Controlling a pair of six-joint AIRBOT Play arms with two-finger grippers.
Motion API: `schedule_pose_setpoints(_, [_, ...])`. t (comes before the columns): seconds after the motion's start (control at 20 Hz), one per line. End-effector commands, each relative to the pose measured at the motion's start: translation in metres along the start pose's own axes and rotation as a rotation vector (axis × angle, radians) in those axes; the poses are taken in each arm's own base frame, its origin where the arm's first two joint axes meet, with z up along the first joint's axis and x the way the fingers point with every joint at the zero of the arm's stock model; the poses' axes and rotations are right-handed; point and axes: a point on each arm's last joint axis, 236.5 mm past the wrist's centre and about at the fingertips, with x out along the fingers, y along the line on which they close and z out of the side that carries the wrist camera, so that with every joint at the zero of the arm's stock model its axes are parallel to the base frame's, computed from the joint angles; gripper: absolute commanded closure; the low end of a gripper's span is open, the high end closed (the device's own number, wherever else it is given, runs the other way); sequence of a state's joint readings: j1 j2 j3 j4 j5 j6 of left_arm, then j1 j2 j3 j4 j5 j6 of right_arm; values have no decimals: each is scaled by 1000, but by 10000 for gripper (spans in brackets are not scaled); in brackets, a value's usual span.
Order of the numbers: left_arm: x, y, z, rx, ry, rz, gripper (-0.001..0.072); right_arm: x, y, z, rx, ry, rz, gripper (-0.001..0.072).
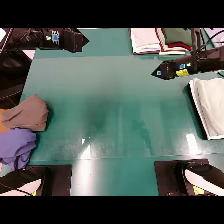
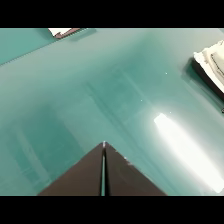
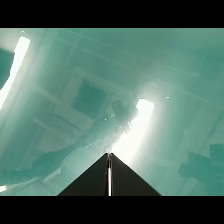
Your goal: Fold the shirts.
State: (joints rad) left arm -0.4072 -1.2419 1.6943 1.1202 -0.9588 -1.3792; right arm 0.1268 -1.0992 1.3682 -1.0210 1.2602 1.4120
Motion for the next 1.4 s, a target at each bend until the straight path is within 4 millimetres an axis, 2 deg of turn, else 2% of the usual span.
schedule_pose_setpoints(0.0, [0,0,0,0,0,0,681,0,0,0,0,-1,1,696])
schedule_pose_setpoints(0.65, [0,-5,4,-23,-19,-21,681,0,0,0,0,-1,1,695])
schedule_pose_setpoints(0.7, [-1,1,8,3,-33,4,681,0,0,0,0,-1,0,696])
schedule_pose_setpoints(0.75, [-6,23,3,32,-6,78,682,0,0,0,-1,-1,0,695])
schedule_pose_setpoints(0.8, [-15,56,-8,33,44,186,681,0,0,0,0,-1,0,696])
schedule_pose_setpoints(0.9, [-50,140,-45,-62,188,445,681,0,1,-2,-1,9,2,695])
schedule_pose_setpoints(0.95, [-73,179,-72,-100,282,554,680,0,1,-5,-1,20,4,695])
schedule_pose_setpoints(1.0, [-94,211,-104,-145,381,630,679,0,1,-6,0,25,5,696])
schedule_pose_setpoints(1.05, [-109,233,-136,-200,465,668,679,0,1,-6,0,24,5,695])
schedule_pose_setpoints(1.1, [-122,251,-167,-265,533,699,527,0,1,-5,0,24,5,695])
schedule_pose_setpoints(1.15, [-133,267,-201,-338,590,727,146,0,1,-5,0,24,5,696])
schedule_pose_setpoints(1.2, [-141,280,-233,-416,628,755,2,0,1,-6,0,24,5,696])
schedule_pose_setpoints(1.25, [-146,289,-260,-460,658,770,31,0,1,-5,0,24,5,696])
schedule_pose_setpoints(1.35, [-149,304,-306,-517,684,792,33,0,1,-5,0,21,4,696])
